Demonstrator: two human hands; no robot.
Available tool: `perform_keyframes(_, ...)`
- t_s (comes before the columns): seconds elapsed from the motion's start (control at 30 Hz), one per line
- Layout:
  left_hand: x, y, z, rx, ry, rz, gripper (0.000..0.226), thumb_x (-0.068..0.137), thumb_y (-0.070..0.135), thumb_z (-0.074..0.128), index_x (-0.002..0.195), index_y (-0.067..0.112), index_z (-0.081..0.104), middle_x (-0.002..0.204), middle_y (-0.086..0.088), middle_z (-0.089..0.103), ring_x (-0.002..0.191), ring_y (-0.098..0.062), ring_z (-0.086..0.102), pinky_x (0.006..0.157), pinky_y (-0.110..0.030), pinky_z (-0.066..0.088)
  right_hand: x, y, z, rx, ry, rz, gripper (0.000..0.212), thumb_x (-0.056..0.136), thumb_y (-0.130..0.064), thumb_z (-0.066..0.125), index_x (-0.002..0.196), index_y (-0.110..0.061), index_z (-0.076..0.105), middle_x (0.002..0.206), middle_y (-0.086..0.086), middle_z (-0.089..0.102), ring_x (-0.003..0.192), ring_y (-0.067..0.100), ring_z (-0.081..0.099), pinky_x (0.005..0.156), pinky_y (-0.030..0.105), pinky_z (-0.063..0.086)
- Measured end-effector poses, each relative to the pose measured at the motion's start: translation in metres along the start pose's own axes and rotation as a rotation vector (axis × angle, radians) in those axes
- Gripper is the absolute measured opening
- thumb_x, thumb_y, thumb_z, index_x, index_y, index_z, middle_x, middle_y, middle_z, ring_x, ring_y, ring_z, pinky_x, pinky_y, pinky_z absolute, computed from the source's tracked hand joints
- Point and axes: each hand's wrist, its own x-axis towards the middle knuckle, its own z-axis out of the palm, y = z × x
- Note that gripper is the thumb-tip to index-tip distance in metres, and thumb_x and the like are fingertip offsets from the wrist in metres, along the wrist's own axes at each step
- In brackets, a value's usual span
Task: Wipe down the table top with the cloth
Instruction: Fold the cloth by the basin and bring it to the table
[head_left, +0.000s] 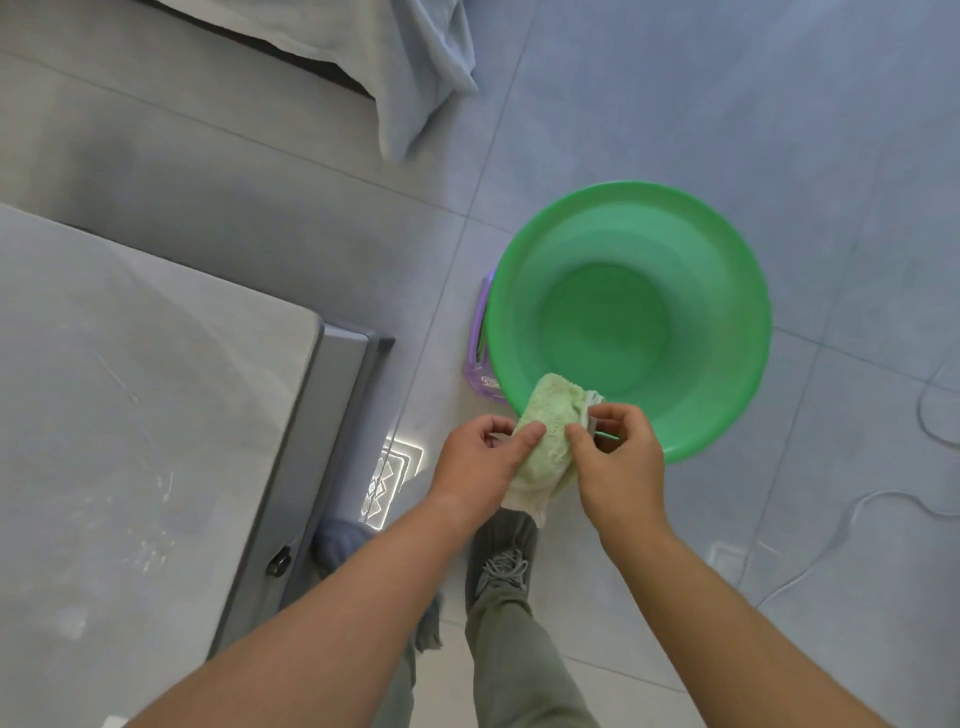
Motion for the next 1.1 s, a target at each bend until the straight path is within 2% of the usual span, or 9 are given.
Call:
perform_keyframes(0.1,-0.013,0.007,-0.014,-0.147,-0.070,0.017,0.026,0.085,0.029,0.076,0.098,0.007,0.070,0.093,-0.014,0.075,0.084,-0.027,0.073,0.071,-0.029,0.059,-0.009,-0.018,0.007,0.073,0.008,0.000,0.022,0.088,-0.006,0.070,0.092,-0.025,0.059,0.096,-0.001,0.065,0.091,0.023,0.067,0.078,0.038,0.058)
perform_keyframes(0.27,-0.038,0.019,-0.058,-0.393,-0.126,0.105,0.020,0.086,0.021,0.076,0.089,0.008,0.062,0.083,-0.006,0.070,0.075,-0.015,0.067,0.070,-0.031,0.056,-0.042,-0.063,0.034,0.174,-0.092,-0.083,0.019,0.088,-0.004,0.070,0.095,-0.019,0.062,0.093,0.003,0.066,0.082,0.017,0.062,0.079,0.041,0.055)
perform_keyframes(0.37,-0.055,0.029,-0.107,-0.560,-0.057,0.130,0.034,0.078,0.024,0.077,0.099,0.005,0.058,0.094,-0.016,0.069,0.084,-0.025,0.066,0.079,-0.042,0.055,-0.068,-0.103,0.067,0.212,-0.182,-0.153,0.015,0.087,-0.007,0.072,0.095,-0.015,0.063,0.087,0.003,0.062,0.079,0.014,0.056,0.077,0.038,0.051)
perform_keyframes(0.43,-0.067,0.035,-0.147,-0.657,0.012,0.158,0.029,0.084,0.016,0.076,0.102,0.005,0.055,0.098,-0.020,0.068,0.085,-0.028,0.066,0.077,-0.042,0.056,-0.087,-0.129,0.096,0.189,-0.259,-0.205,0.018,0.087,-0.011,0.074,0.098,-0.016,0.062,0.094,0.003,0.066,0.083,0.016,0.061,0.078,0.036,0.053)
perform_keyframes(0.53,-0.087,0.041,-0.213,-0.773,0.113,0.197,0.029,0.089,0.010,0.068,0.114,0.004,0.054,0.106,-0.018,0.072,0.091,-0.031,0.070,0.081,-0.044,0.058,-0.120,-0.166,0.148,0.141,-0.392,-0.233,0.025,0.088,-0.014,0.074,0.108,-0.021,0.061,0.105,0.003,0.069,0.086,0.010,0.068,0.070,0.025,0.057)
perform_keyframes(0.63,-0.106,0.041,-0.282,-0.805,0.190,0.259,0.039,0.089,0.017,0.069,0.127,0.016,0.059,0.115,-0.014,0.072,0.105,-0.033,0.070,0.092,-0.050,0.055,-0.158,-0.199,0.205,0.034,-0.562,-0.269,0.032,0.093,-0.023,0.067,0.122,-0.031,0.058,0.109,-0.003,0.068,0.090,0.012,0.070,0.066,0.022,0.057)
perform_keyframes(0.83,-0.124,0.027,-0.402,-0.798,0.409,0.291,0.025,0.097,0.030,0.060,0.121,0.030,0.066,0.113,-0.001,0.074,0.105,-0.021,0.070,0.098,-0.048,0.053,-0.212,-0.238,0.323,-0.200,-0.797,-0.487,0.039,0.097,-0.027,0.060,0.132,-0.042,0.054,0.109,-0.012,0.067,0.094,0.011,0.069,0.087,0.041,0.058)
perform_keyframes(0.97,-0.113,0.025,-0.460,-0.806,0.509,0.325,0.027,0.099,0.030,0.056,0.124,0.030,0.065,0.115,0.005,0.073,0.107,-0.013,0.069,0.101,-0.043,0.052,-0.217,-0.260,0.392,-0.312,-0.888,-0.621,0.042,0.099,-0.020,0.056,0.135,-0.039,0.052,0.125,-0.010,0.063,0.110,0.010,0.063,0.100,0.040,0.052)
perform_keyframes(1.1,-0.093,0.028,-0.508,-0.769,0.569,0.376,0.027,0.099,0.027,0.056,0.125,0.027,0.065,0.112,0.005,0.073,0.104,-0.013,0.069,0.098,-0.042,0.054,-0.207,-0.284,0.454,-0.425,-0.913,-0.758,0.044,0.100,-0.016,0.052,0.140,-0.034,0.050,0.139,-0.010,0.054,0.126,0.011,0.053,0.109,0.038,0.044)
